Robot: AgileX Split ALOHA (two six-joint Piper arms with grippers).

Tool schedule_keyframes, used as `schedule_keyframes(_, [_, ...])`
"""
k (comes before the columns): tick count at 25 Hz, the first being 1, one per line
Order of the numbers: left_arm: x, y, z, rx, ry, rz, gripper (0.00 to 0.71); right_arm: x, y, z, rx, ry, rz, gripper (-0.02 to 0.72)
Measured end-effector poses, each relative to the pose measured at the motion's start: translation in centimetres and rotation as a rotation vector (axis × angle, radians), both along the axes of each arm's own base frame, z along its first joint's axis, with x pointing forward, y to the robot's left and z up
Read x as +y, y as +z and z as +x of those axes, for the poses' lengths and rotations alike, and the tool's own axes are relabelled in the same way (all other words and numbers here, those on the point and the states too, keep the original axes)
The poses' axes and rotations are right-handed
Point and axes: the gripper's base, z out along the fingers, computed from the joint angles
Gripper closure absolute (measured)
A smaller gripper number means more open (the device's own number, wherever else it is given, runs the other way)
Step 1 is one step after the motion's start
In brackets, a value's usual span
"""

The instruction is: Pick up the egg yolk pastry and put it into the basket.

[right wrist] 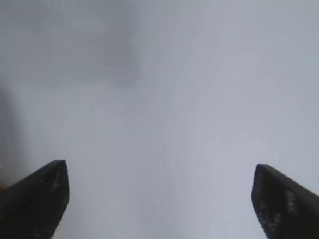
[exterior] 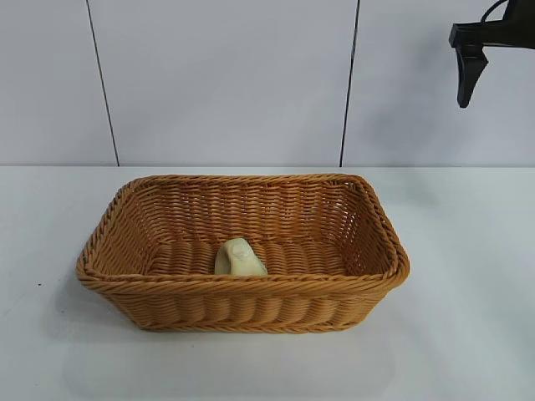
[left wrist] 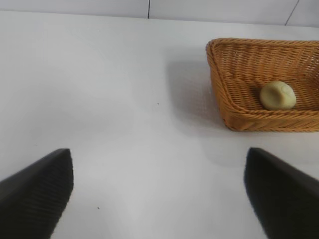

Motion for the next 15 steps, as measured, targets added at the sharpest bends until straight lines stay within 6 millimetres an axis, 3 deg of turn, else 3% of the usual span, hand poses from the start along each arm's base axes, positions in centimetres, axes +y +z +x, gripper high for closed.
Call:
schedule_keyframes(3, [0.0, 0.0, 0.0, 0.000, 0.000, 0.000, 0.025, 0.3, -0.1, -0.3, 0.007, 0.014, 0.015, 0.010])
schedule_keyframes(7, [0.0, 0.0, 0.0, 0.000, 0.000, 0.000, 0.025, 0.4, -0.6, -2.5, 0.067, 0.041, 0.016, 0.010])
schedule_keyframes(10, [0.0, 0.0, 0.0, 0.000, 0.000, 0.000, 0.025, 0.4, -0.7, -5.3, 0.117, 0.051, 0.016, 0.010])
schedule_keyframes(15, [0.0, 0.0, 0.0, 0.000, 0.000, 0.000, 0.025, 0.6, -0.2, -11.6, 0.181, 0.068, 0.016, 0.010])
